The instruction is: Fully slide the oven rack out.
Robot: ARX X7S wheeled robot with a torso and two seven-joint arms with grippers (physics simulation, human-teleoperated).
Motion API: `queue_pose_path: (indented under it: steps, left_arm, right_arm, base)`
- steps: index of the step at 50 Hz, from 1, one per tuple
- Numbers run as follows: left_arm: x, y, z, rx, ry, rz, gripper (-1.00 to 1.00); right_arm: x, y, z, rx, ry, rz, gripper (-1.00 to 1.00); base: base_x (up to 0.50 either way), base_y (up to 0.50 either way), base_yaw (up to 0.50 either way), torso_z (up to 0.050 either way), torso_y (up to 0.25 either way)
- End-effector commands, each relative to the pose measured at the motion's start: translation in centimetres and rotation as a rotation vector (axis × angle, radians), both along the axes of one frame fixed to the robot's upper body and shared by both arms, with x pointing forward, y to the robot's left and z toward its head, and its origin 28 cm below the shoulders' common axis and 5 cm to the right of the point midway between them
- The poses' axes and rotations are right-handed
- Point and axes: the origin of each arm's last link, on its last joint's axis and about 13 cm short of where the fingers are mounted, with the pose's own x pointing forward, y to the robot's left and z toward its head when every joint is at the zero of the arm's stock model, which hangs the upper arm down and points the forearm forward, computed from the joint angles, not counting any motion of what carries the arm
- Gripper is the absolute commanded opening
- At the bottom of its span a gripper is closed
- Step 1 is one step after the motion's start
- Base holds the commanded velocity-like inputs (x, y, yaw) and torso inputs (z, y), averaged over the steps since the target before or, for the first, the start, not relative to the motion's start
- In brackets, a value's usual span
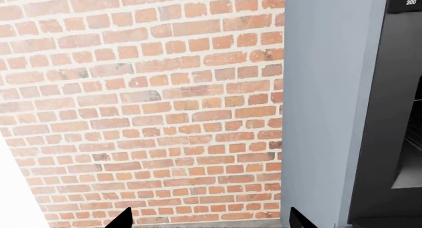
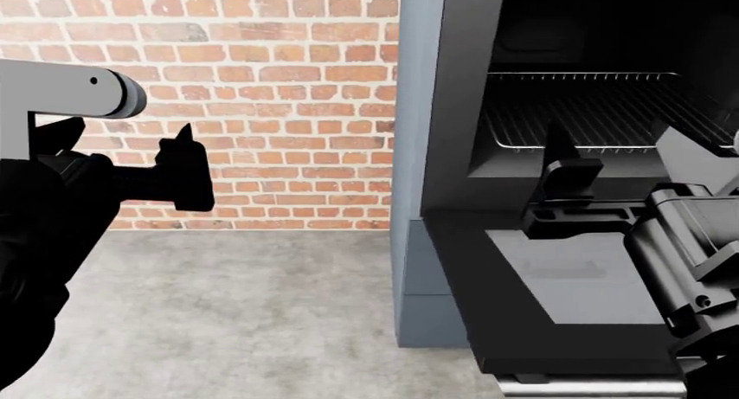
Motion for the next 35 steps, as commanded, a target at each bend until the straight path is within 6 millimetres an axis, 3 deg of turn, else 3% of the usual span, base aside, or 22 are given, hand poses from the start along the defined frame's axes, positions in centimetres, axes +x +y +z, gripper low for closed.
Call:
queue_pose_path:
  steps: [1, 35]
  left_arm:
    - [0.2, 0.0, 0.2, -0.010, 0.010, -0.006, 1.00]
    - [0.4, -1.1, 0.4, -0.048, 0.018, -0.073, 1.00]
  right_arm:
    - [0.1, -0.2, 0.2, -0.003, 0.009, -0.008, 1.00]
    - [0.2, -0.6, -0.5, 0.016, 0.037, -0.019, 1.00]
  base:
    - [0.00, -0.50, 0.00, 0.000, 0.000]
    - [0.00, -0.50, 0.00, 0.000, 0.000]
